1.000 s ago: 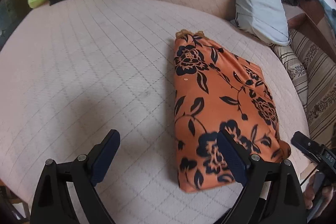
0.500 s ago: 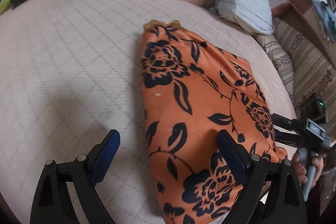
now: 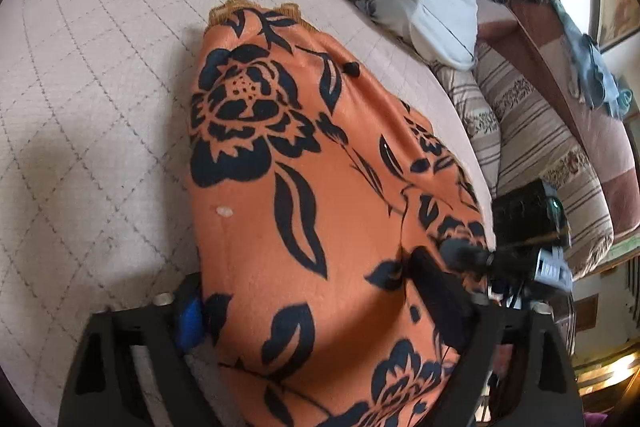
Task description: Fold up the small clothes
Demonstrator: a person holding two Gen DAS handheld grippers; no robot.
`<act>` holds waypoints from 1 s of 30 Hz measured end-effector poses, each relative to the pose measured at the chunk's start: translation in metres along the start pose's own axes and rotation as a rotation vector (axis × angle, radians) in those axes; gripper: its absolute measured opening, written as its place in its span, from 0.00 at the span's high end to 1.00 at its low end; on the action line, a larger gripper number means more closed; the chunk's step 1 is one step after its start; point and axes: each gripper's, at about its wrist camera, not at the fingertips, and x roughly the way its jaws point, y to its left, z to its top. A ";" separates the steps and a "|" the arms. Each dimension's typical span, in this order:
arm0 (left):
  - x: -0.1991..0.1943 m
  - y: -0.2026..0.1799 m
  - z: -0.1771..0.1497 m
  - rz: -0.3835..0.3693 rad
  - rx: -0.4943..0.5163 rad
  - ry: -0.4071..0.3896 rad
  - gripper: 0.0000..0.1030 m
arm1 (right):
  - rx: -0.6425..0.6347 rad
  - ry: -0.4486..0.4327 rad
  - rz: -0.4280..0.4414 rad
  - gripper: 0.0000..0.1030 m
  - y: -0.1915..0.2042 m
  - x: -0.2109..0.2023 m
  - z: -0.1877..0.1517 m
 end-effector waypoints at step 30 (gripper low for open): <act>-0.136 0.103 -0.063 0.289 -0.218 -0.170 0.30 | -0.239 0.040 -0.268 0.36 0.133 0.128 -0.087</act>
